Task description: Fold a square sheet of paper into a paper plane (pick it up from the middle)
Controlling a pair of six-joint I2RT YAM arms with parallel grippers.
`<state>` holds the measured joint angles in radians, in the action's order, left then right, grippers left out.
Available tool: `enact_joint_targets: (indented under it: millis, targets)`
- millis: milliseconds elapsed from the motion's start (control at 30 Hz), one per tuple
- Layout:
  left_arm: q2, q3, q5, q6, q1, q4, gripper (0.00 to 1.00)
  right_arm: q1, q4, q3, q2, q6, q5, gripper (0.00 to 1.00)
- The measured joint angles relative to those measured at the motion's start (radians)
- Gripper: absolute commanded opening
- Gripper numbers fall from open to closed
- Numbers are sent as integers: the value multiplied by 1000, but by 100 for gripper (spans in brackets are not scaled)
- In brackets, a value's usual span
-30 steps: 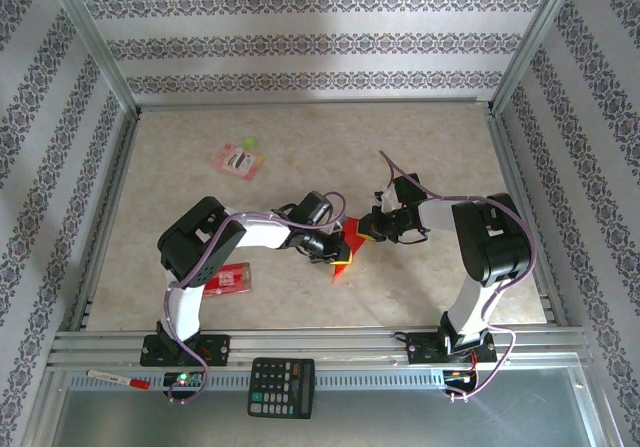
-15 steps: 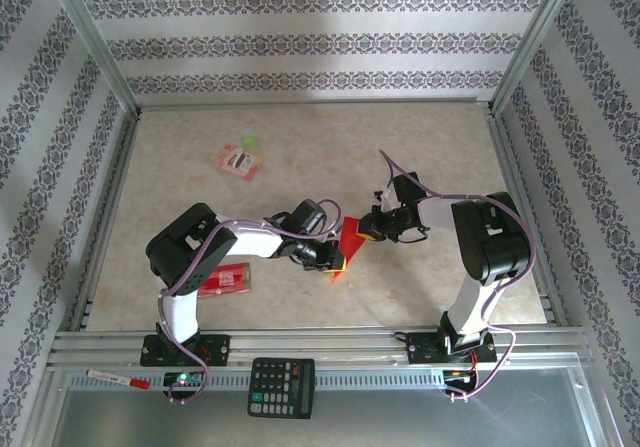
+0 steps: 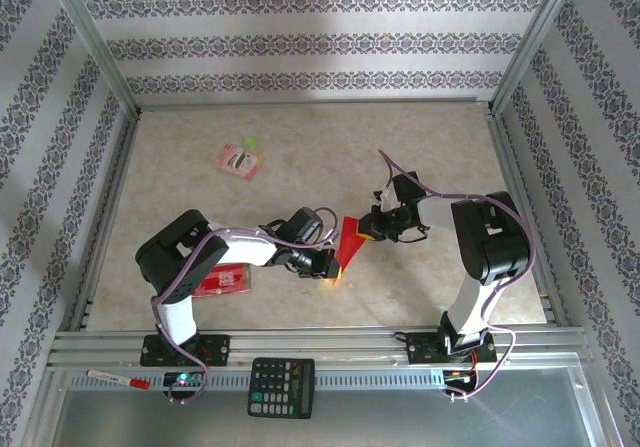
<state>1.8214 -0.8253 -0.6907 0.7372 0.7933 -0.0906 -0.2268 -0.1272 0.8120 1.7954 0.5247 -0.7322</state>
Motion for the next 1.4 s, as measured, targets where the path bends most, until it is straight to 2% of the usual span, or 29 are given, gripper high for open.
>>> enact_joint_targets:
  millis: [333, 600, 767, 833, 967, 1100, 1267, 1400]
  targets:
    - [-27, 25, 8, 0, 18, 17, 0, 0, -7, 4, 1, -1, 0, 5]
    - [-89, 36, -34, -8, 58, 208, 0, 0, -18, 18, 10, -9, 0, 6]
    - [-180, 36, -37, -9, 47, 272, 13, -27, -73, 86, 45, -56, 15, 8]
    - [-238, 37, -29, -3, 21, 271, 15, -55, -101, 138, 73, -85, 34, 10]
    - [-337, 56, 17, 15, -95, 257, 25, -135, -172, 239, 104, -152, 105, 17]
    - [-355, 80, 68, 26, -188, 248, 32, -212, -253, 303, 80, -214, 203, 24]
    - [-354, 81, 95, 18, -279, 233, 36, -340, -330, 282, -107, -206, 406, 37]
    - [-354, 87, 101, 19, -365, 175, 41, -468, -372, 240, -238, -133, 599, 48]
